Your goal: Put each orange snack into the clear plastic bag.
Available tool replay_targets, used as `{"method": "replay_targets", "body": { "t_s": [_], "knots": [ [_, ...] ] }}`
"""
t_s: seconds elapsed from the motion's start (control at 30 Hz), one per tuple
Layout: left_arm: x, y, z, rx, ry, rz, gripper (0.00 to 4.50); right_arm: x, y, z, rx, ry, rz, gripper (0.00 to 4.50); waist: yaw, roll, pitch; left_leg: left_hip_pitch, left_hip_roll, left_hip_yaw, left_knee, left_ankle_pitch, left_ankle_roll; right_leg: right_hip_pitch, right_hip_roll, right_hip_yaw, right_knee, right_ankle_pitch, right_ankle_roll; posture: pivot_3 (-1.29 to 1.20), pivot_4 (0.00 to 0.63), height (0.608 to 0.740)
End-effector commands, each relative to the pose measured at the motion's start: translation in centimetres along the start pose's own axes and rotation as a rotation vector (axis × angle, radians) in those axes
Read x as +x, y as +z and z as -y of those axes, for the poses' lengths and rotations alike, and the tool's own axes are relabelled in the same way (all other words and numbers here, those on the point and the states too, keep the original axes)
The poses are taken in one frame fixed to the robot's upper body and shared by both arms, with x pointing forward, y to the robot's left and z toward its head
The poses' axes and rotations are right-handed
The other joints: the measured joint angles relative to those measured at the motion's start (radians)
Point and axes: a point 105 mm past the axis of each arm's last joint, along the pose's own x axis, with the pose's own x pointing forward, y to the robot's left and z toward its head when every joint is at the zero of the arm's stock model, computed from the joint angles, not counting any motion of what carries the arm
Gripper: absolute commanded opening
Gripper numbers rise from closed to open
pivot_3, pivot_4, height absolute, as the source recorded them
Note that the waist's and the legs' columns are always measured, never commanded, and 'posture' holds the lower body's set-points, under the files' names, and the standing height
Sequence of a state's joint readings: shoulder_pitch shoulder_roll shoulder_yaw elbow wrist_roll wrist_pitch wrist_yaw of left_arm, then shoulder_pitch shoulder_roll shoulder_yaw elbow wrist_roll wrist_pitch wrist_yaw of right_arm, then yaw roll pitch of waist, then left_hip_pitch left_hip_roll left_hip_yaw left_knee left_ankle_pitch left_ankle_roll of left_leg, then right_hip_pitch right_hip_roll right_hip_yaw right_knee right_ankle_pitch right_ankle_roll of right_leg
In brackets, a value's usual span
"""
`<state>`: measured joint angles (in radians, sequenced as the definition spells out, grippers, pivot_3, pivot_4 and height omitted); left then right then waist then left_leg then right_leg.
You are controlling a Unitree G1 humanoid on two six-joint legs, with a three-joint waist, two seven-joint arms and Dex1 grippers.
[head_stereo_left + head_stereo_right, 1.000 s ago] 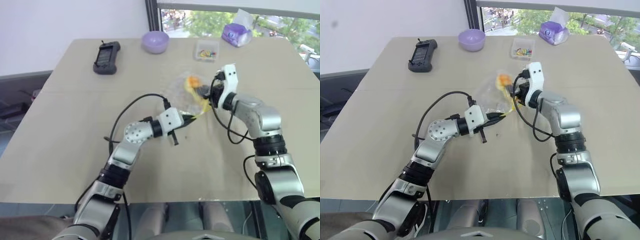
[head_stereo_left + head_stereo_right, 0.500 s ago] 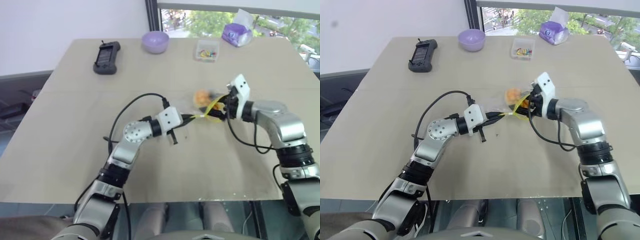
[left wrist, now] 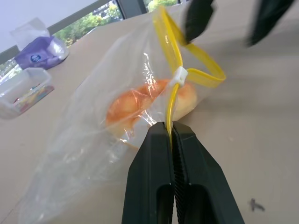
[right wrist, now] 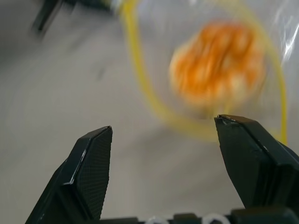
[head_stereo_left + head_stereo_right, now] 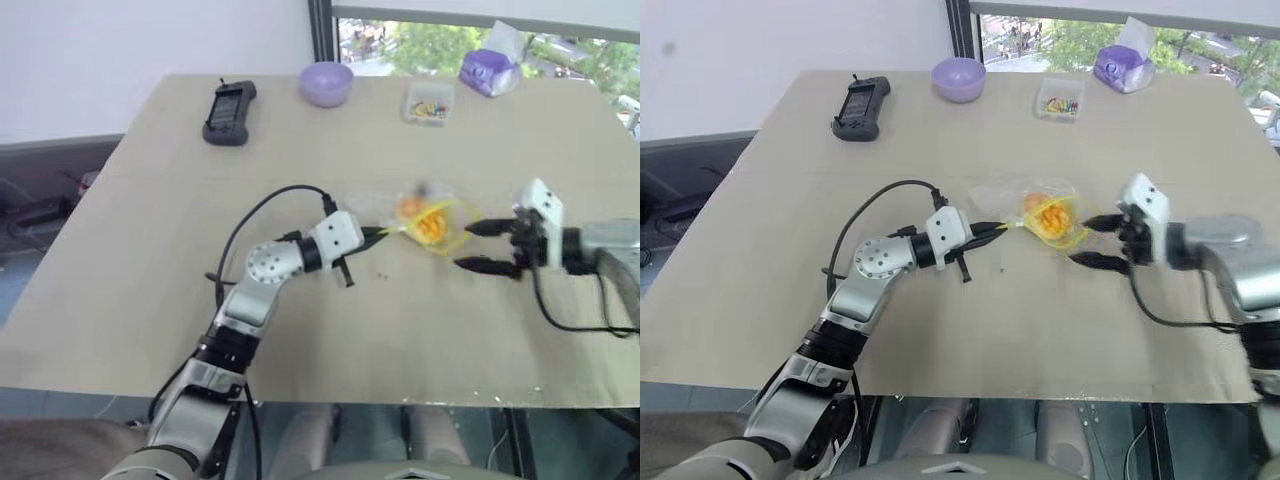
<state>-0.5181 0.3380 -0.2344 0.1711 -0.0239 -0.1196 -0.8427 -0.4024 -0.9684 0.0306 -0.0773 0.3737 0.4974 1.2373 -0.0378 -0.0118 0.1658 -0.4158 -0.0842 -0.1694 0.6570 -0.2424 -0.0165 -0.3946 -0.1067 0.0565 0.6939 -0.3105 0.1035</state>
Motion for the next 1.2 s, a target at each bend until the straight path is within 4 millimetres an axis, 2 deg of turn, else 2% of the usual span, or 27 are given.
{"method": "replay_targets", "body": {
  "t_s": [0.03,0.1,0.17,0.3,0.43,0.57,0.83,1.03,1.07,1.1,1.2],
  "knots": [
    [0.1,1.1,-0.4,0.02,0.008,0.044,0.0,-2.0,0.2,2.2,-0.201,-0.134,-0.109,3.79,-0.008,0.0,0.0,0.001,0.0,0.001,0.0,0.0,0.0,0.0,0.0,0.001,0.0,0.0,0.0,0.0,0.15,0.74],
    [0.2,1.1,-0.4,0.02,0.005,0.045,0.0,-2.2,-0.8,4.2,-0.287,-0.243,-0.189,3.79,-0.008,0.0,0.0,0.002,0.0,0.003,0.0,0.0,0.0,0.0,0.001,0.002,0.001,0.0,0.0,0.0,0.15,0.74],
    [0.2,1.1,-0.3,0.02,0.002,0.045,0.0,-1.2,-0.9,5.3,-0.338,-0.309,-0.179,3.79,-0.007,0.0,0.0,0.003,0.001,0.003,0.0,0.0,0.0,0.001,0.002,0.002,0.002,0.0,0.0,0.0,0.15,0.74],
    [0.3,1.1,-0.3,0.02,-0.002,0.044,0.0,1.7,-1.0,5.0,-0.454,-0.307,-0.165,3.79,-0.006,0.0,0.0,0.002,0.001,0.004,0.0,0.0,0.0,0.0,0.001,0.002,0.001,0.0,0.0,0.0,0.15,0.74],
    [0.3,1.1,-0.4,0.021,-0.002,0.044,0.0,3.3,0.3,5.3,-0.545,-0.347,-0.112,3.79,-0.004,0.0,0.0,0.0,0.001,0.002,0.002,0.0,0.0,-0.001,0.0,0.002,0.001,0.0,0.0,0.0,0.15,0.74],
    [0.2,1.1,-0.3,0.021,-0.004,0.041,0.0,3.2,1.5,6.6,-0.635,-0.428,-0.103,3.79,-0.003,0.0,0.0,0.001,0.0,0.001,0.002,0.0,0.0,0.0,0.001,0.001,0.001,0.0,0.0,0.0,0.15,0.74],
    [0.2,1.0,-0.2,0.018,-0.005,0.042,0.0,1.9,1.8,8.2,-0.721,-0.493,-0.154,3.79,-0.004,0.0,0.0,0.0,0.0,0.001,0.003,0.0,0.0,0.0,0.001,0.001,0.001,0.0,0.0,0.0,0.15,0.74],
    [0.3,1.1,-0.2,0.016,-0.002,0.044,0.0,2.8,2.4,7.4,-0.709,-0.449,-0.099,3.79,-0.006,0.0,0.0,0.001,0.0,0.001,0.003,0.0,0.0,0.0,0.001,0.002,0.002,0.0,0.0,0.0,0.15,0.74],
    [0.3,1.0,-0.2,0.016,-0.001,0.043,0.0,2.9,2.5,7.4,-0.712,-0.446,-0.093,3.27,-0.006,0.0,0.0,0.001,0.0,0.002,0.003,0.0,0.0,0.0,0.001,0.002,0.001,0.0,0.0,0.0,0.15,0.74],
    [0.3,1.0,-0.2,0.016,-0.001,0.043,0.0,3.0,2.5,7.3,-0.716,-0.441,-0.089,3.01,-0.006,0.0,0.0,0.0,0.0,0.001,0.003,0.0,0.0,0.0,0.001,0.002,0.001,0.0,0.0,0.0,0.15,0.74],
    [0.3,1.1,-0.2,0.016,0.0,0.044,0.0,3.3,2.5,7.0,-0.713,-0.425,-0.079,1.67,-0.005,0.0,0.0,0.0,0.0,0.001,0.003,0.0,0.0,0.0,0.001,0.002,0.001,0.0,0.0,0.0,0.15,0.74]
  ]
}}
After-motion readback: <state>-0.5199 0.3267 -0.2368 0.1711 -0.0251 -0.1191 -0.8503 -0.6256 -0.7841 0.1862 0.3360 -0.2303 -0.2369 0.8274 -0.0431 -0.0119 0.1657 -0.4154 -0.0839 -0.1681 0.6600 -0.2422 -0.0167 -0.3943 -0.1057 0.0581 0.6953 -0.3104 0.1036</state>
